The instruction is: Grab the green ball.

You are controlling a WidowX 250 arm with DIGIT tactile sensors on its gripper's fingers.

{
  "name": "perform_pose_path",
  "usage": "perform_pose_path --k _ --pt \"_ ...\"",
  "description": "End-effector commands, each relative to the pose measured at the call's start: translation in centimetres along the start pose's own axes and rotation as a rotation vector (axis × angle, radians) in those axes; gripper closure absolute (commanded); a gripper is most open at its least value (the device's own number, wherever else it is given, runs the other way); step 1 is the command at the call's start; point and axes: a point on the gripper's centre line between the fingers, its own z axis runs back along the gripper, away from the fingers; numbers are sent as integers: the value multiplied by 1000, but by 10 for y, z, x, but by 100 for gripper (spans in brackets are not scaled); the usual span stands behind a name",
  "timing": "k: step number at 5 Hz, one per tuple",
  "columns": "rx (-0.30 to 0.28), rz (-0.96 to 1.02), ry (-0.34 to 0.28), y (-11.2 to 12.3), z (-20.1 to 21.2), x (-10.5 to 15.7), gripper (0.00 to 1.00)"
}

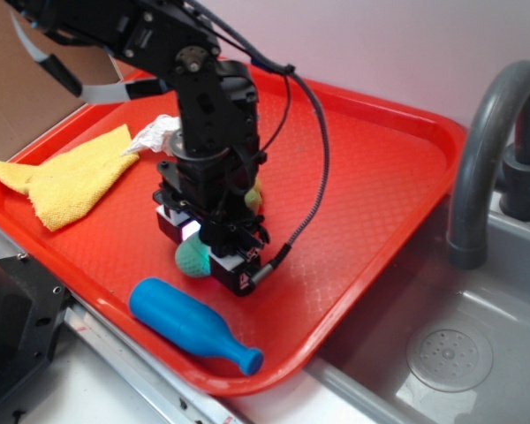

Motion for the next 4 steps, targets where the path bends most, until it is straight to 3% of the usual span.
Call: perform_pose_path --k 1,3,4 --pt "-98 84 -98 13 51 4 100" --pt "-88 197 -258 41 132 4 100" --pt "-140 186 -351 61 162 -8 100"
